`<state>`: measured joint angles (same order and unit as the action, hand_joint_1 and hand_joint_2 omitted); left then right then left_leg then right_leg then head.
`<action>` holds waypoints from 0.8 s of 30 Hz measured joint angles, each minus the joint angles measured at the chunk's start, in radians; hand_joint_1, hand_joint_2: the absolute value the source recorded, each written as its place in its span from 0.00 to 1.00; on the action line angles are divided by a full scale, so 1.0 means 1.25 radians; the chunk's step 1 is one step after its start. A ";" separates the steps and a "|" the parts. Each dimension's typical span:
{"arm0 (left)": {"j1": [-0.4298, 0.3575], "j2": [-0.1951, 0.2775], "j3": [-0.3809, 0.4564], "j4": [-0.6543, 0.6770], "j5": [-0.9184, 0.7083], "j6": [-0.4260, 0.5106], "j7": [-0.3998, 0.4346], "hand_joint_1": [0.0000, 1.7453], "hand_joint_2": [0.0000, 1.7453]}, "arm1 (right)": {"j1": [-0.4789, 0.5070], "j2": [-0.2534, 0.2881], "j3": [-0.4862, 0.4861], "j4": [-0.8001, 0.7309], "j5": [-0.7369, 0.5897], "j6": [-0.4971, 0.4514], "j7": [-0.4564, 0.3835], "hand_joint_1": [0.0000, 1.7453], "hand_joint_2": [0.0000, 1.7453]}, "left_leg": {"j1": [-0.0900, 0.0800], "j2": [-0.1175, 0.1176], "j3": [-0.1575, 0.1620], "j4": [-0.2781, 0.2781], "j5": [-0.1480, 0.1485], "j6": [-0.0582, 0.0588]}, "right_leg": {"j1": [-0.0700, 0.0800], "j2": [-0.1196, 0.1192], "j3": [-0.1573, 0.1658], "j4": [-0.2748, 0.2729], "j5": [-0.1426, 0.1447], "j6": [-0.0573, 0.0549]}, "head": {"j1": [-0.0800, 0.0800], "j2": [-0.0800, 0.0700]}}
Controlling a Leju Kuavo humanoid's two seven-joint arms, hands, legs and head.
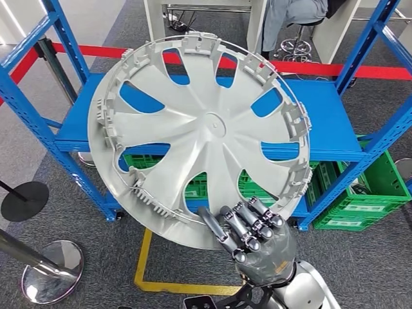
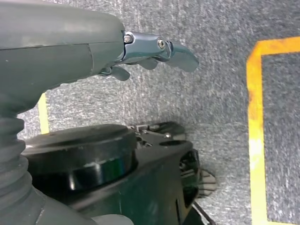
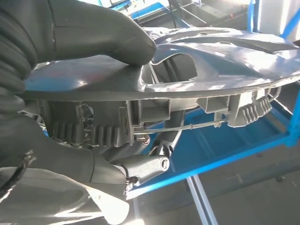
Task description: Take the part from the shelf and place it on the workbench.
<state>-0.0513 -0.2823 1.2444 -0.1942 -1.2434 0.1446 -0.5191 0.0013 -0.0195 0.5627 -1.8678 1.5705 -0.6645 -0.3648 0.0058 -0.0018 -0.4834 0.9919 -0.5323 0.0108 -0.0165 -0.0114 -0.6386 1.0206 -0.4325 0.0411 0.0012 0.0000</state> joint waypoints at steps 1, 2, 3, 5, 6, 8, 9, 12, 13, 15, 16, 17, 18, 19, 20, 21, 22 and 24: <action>0.000 0.000 0.000 0.000 0.000 0.000 0.001 0.00 1.00 | -0.001 0.000 0.000 0.002 0.000 0.000 0.003 1.00 1.00 | 0.000 0.002 -0.010 -0.002 0.010 0.009 | -0.001 0.002 -0.010 0.018 -0.026 0.003 | 0.001 0.000; 0.000 0.000 0.000 0.000 0.000 0.000 0.001 0.00 1.00 | -0.002 0.000 0.001 0.004 0.000 0.000 0.005 1.00 1.00 | 0.000 0.004 -0.021 -0.002 0.020 0.015 | -0.002 0.003 -0.022 0.052 -0.065 0.005 | 0.002 0.000; 0.000 0.000 0.000 0.000 0.000 0.000 0.002 0.00 1.00 | -0.003 0.000 0.001 0.006 0.000 0.000 0.007 1.00 1.00 | -0.002 0.004 -0.034 -0.002 0.031 0.019 | -0.002 0.004 -0.034 0.099 -0.108 0.007 | 0.004 0.000; 0.000 0.000 0.000 0.000 0.000 0.000 0.004 0.00 1.00 | -0.003 0.000 0.001 0.010 0.000 0.000 0.010 1.00 1.00 | -0.007 0.005 -0.060 -0.001 0.052 0.022 | -0.002 0.005 -0.045 0.194 -0.154 0.007 | 0.005 0.000; 0.000 0.000 0.000 0.000 -0.001 0.000 0.004 0.00 1.00 | -0.003 0.000 0.001 0.013 0.000 0.000 0.011 1.00 1.00 | -0.010 0.005 -0.073 -0.001 0.061 0.023 | -0.001 0.006 -0.038 0.216 -0.147 0.006 | 0.005 0.000; 0.000 0.000 0.000 0.000 -0.001 0.000 0.005 0.00 1.00 | -0.004 0.000 0.001 0.018 0.000 0.000 0.013 1.00 1.00 | -0.015 0.006 -0.095 0.000 0.080 0.022 | 0.001 0.006 0.016 0.177 -0.102 -0.002 | 0.005 0.000; 0.000 0.000 0.000 0.000 -0.002 0.000 0.005 0.00 1.00 | -0.006 0.000 0.001 0.019 0.000 0.000 0.013 1.00 1.00 | -0.016 0.005 -0.104 0.000 0.089 0.021 | 0.004 0.006 0.059 0.123 -0.088 -0.009 | 0.005 0.000; -0.001 -0.001 0.000 0.000 -0.003 0.000 0.006 0.00 1.00 | -0.016 0.000 0.001 0.022 -0.001 0.000 0.015 1.00 1.00 | -0.020 0.005 -0.121 0.001 0.116 0.013 | 0.013 0.006 0.167 -0.041 -0.106 -0.022 | 0.004 0.000; -0.001 -0.001 0.000 0.000 -0.003 0.000 0.007 0.00 1.00 | -0.018 0.000 0.001 0.023 -0.001 0.000 0.015 1.00 1.00 | -0.020 0.005 -0.125 0.000 0.125 0.010 | 0.014 0.007 0.173 -0.060 -0.110 -0.023 | 0.004 0.000; 0.000 0.000 0.000 0.000 -0.003 0.000 0.008 0.00 1.00 | -0.019 0.000 0.001 0.026 -0.001 0.000 0.016 1.00 1.00 | -0.018 0.004 -0.131 0.001 0.130 0.001 | 0.013 0.005 0.156 -0.062 -0.099 -0.029 | 0.005 0.000; 0.001 0.001 0.000 0.000 -0.004 0.000 0.008 0.00 1.00 | -0.020 0.000 0.001 0.028 -0.001 0.000 0.016 1.00 1.00 | -0.016 0.003 -0.136 0.014 0.111 -0.004 | 0.012 0.003 0.149 -0.061 -0.090 -0.034 | 0.004 0.000; 0.001 0.002 0.000 0.000 -0.004 0.000 0.008 0.00 1.00 | -0.021 0.000 0.001 0.029 -0.001 0.000 0.016 1.00 1.00 | -0.015 0.002 -0.143 0.041 0.075 -0.010 | 0.010 0.000 0.139 -0.062 -0.081 -0.039 | 0.003 0.000; 0.001 0.002 0.000 0.000 -0.005 0.000 0.009 0.00 1.00 | -0.022 0.000 0.001 0.031 -0.001 0.000 0.015 1.00 1.00 | -0.012 0.002 -0.151 0.083 0.027 -0.015 | 0.009 -0.001 0.130 -0.061 -0.071 -0.043 | 0.001 0.000; 0.001 0.002 0.000 0.000 -0.007 0.000 0.009 0.00 1.00 | -0.022 0.000 0.001 0.033 -0.001 0.000 0.015 1.00 1.00 | -0.010 0.002 -0.160 0.135 -0.017 -0.019 | 0.009 -0.002 0.119 -0.060 -0.062 -0.044 | -0.001 0.000; 0.001 0.002 0.000 0.000 -0.008 0.000 0.009 0.00 1.00 | -0.023 0.000 0.001 0.035 -0.001 0.000 0.015 1.00 1.00 | -0.008 0.002 -0.165 0.186 -0.044 -0.022 | 0.009 -0.002 0.107 -0.056 -0.052 -0.044 | -0.001 0.000; 0.000 0.002 0.000 0.000 -0.010 0.000 0.009 0.00 1.00 | -0.025 0.000 0.001 0.037 -0.001 0.000 0.014 1.00 1.00 | -0.007 0.002 -0.164 0.222 -0.049 -0.024 | 0.009 -0.003 0.093 -0.052 -0.043 -0.043 | -0.001 0.000; 0.000 0.002 0.000 0.000 -0.012 0.000 0.009 0.00 1.00 | -0.026 0.000 0.001 0.039 -0.001 0.000 0.014 1.00 1.00 | -0.006 0.002 -0.152 0.235 -0.035 -0.024 | 0.009 -0.003 0.077 -0.046 -0.034 -0.042 | -0.001 0.000; 0.000 0.003 0.000 0.000 -0.013 0.000 0.009 0.00 1.00 | -0.027 0.000 0.001 0.043 -0.001 0.000 0.014 1.00 1.00 | -0.006 0.002 -0.094 0.182 0.012 -0.021 | 0.009 -0.003 0.045 -0.033 -0.020 -0.037 | -0.001 0.000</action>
<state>-0.0516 -0.2791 1.2444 -0.1942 -1.2601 0.1446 -0.5082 -0.0321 -0.0194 0.5634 -1.8134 1.5698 -0.6645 -0.3471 -0.0013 0.0002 -0.6003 1.2195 -0.5174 -0.0160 -0.0054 -0.0151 -0.5818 0.9790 -0.4570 -0.0050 -0.0002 0.0000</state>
